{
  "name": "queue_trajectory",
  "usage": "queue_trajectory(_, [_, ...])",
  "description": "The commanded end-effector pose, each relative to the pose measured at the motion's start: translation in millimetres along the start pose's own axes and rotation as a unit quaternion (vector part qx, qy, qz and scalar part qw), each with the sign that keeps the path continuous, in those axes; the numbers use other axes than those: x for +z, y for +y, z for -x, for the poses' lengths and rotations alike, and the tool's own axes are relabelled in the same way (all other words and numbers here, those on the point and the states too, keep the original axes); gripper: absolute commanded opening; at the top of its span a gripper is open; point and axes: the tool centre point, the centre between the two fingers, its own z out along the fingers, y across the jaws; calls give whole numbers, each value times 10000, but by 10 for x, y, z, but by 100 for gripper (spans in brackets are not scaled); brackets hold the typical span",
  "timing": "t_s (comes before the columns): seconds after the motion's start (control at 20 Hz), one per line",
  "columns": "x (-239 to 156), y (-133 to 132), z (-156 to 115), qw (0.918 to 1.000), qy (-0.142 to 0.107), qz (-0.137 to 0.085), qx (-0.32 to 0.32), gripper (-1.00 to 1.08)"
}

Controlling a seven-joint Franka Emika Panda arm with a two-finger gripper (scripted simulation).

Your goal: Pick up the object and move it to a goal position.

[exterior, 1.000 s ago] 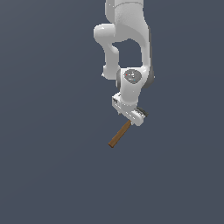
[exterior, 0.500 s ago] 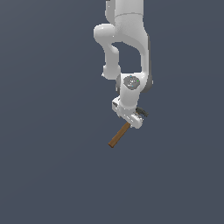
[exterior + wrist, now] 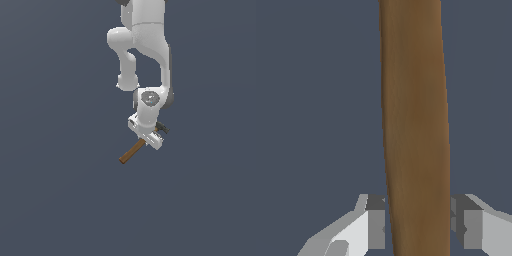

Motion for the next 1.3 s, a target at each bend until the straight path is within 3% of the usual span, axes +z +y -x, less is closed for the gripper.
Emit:
queue_trajectory(0.0, [26, 27, 1, 10000, -13, 27, 11, -100])
queue_trajectory(0.65, [-92, 14, -71, 10000, -5, 2, -9, -100])
queue_trajectory(1.25, [-805, 144, -690, 10000, -7, 9, 0, -100])
